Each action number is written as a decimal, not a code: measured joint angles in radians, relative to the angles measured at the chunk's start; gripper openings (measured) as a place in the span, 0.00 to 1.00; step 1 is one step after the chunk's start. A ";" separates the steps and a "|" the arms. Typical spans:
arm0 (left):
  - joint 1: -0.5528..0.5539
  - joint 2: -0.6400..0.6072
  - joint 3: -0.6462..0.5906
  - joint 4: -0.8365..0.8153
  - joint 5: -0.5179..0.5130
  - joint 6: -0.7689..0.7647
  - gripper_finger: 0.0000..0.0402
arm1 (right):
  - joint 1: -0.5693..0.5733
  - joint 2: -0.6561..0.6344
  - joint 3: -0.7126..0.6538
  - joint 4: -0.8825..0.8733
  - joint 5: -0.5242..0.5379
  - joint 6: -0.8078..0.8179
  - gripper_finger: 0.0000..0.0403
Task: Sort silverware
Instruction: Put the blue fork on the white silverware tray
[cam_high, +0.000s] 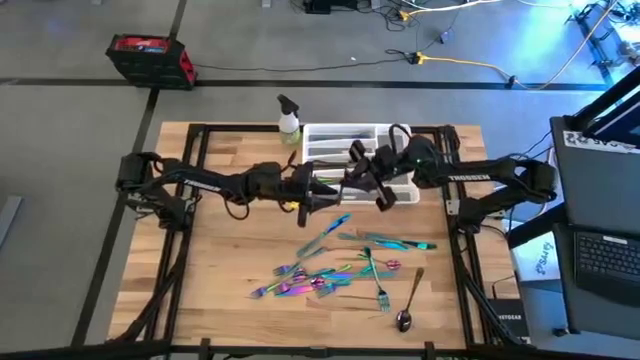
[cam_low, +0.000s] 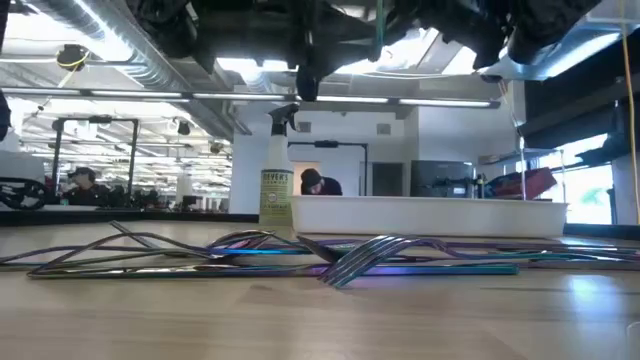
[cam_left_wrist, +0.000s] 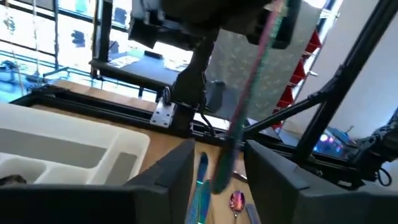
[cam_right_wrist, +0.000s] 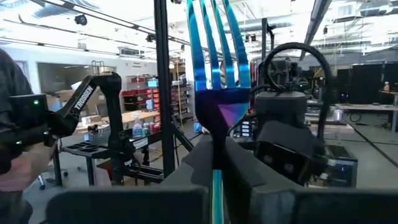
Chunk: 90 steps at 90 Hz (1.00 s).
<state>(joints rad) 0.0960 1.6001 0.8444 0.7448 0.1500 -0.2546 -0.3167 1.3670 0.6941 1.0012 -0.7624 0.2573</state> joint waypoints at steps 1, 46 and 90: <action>0.001 0.000 0.000 0.000 0.003 0.000 0.35 | -0.001 0.000 0.000 0.000 -0.004 0.000 0.00; 0.009 0.007 0.003 0.005 0.058 0.029 0.51 | -0.011 0.009 0.000 -0.008 -0.033 0.004 0.00; 0.009 0.007 0.003 0.008 0.018 0.038 0.51 | -0.011 0.011 0.000 -0.006 0.022 -0.003 0.00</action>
<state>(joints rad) 0.1047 1.6073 0.8478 0.7525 0.1684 -0.2169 -0.3275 1.3777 0.6945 0.9955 -0.7403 0.2542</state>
